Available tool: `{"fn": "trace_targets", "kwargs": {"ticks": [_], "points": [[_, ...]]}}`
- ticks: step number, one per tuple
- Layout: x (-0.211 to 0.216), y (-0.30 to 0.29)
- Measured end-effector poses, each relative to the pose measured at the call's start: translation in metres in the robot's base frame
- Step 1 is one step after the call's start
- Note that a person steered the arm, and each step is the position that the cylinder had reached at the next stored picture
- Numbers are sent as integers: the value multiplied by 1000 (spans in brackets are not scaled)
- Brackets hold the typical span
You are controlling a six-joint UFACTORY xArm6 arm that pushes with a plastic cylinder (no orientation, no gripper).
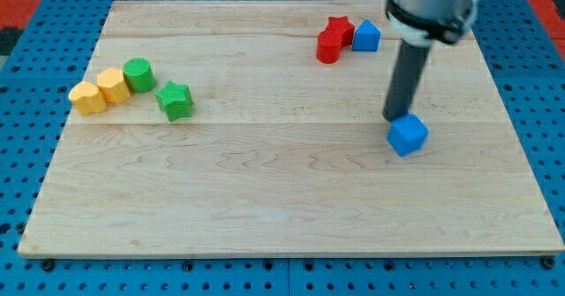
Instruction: Move the blue triangle into the blue cube
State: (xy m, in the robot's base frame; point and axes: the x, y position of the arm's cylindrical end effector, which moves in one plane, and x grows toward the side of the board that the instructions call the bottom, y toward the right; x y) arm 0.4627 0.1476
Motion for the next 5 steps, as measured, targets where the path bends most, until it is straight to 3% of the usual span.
{"fn": "trace_targets", "kwargs": {"ticks": [1,3,4,5], "points": [[43,4],[-135,108],[-205,66],[-198,-12]]}}
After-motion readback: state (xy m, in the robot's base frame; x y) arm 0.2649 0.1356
